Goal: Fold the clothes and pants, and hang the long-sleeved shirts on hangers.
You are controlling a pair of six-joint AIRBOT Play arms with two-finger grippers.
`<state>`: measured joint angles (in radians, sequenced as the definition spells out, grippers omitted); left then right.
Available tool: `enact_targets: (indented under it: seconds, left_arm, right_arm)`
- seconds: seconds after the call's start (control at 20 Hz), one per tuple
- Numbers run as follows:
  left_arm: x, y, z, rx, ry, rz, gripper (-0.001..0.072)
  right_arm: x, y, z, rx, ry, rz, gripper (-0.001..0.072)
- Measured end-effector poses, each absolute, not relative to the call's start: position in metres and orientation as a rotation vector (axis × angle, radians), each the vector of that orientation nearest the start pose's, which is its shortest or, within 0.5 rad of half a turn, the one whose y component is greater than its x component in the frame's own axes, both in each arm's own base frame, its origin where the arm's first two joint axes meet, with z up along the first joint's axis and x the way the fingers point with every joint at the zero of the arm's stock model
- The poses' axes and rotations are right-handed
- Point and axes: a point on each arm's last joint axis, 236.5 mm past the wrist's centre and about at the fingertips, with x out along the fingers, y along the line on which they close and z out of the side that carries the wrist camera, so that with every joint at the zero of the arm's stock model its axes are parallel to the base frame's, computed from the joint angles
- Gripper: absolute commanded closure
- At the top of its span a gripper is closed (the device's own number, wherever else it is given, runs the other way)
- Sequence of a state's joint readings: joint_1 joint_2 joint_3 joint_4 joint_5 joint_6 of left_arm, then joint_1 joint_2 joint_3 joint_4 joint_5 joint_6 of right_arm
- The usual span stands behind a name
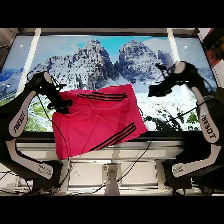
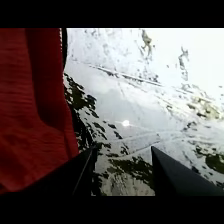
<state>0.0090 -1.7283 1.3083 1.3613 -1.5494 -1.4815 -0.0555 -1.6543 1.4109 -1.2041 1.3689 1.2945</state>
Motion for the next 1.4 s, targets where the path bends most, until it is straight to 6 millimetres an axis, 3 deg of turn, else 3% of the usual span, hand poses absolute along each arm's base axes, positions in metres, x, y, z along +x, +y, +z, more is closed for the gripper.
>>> enact_targets:
  seconds: [0.05, 0.15, 0.2, 0.45, 0.9, 1.2, 1.4]
  left_arm:
    - [0.316, -0.046, -0.100, -0.159, 1.949, -0.214, 0.0694]
    - [0.316, -0.046, -0.100, -0.160, 1.949, -0.214, 0.0694]
    - [0.316, -0.047, -0.100, -0.159, 1.949, -0.215, 0.0694]
    - [0.315, -0.047, -0.100, -0.157, 1.950, -0.216, 0.0694]
    - [0.314, -0.048, -0.099, -0.161, 1.958, -0.220, 0.0694]
    - [0.312, -0.048, -0.099, -0.161, 1.966, -0.222, 0.0694]
    - [0.312, -0.048, -0.099, -0.161, 1.967, -0.222, 0.0694]
  right_arm:
    - [0.395, 0.057, -0.049, 0.229, 1.548, 0.415, 0.0292]
    - [0.380, 0.062, -0.050, 0.336, 1.564, 0.508, 0.0134]
    - [0.372, 0.068, -0.052, 0.370, 1.572, 0.553, 0.0110]
    - [0.349, 0.101, -0.076, 0.401, 1.567, 0.680, 0.0110]
    - [0.359, 0.157, -0.108, 0.287, 1.487, 0.704, 0.0112]
    - [0.375, 0.165, -0.118, 0.311, 1.463, 0.596, 0.0188]
    - [0.370, 0.181, -0.122, 0.266, 1.465, 0.612, 0.0519]
